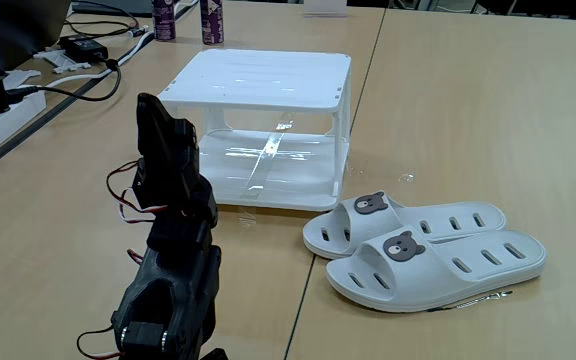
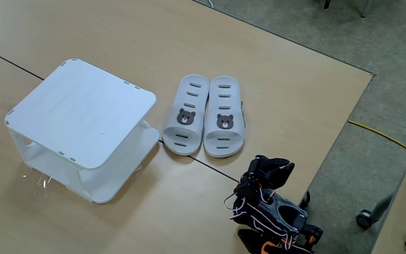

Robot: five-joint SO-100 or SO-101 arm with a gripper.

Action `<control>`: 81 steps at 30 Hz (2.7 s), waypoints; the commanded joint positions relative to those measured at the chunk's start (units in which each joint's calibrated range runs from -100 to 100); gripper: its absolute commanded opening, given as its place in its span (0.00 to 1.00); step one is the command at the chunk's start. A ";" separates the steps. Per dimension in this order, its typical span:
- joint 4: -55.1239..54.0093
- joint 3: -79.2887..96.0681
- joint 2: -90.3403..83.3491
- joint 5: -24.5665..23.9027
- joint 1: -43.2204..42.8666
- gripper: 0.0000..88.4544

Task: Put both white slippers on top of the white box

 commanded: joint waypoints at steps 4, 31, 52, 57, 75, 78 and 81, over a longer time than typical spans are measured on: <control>0.70 0.72 -0.14 0.42 0.27 0.01; 1.22 0.72 0.95 0.42 0.43 0.01; 1.31 -0.27 80.97 0.42 4.79 0.02; 1.31 0.09 96.53 0.42 4.79 0.02; 1.22 -18.68 125.31 0.42 13.42 0.16; 1.22 -26.89 128.42 0.42 14.90 0.16; 1.22 -31.76 130.95 0.42 16.63 0.16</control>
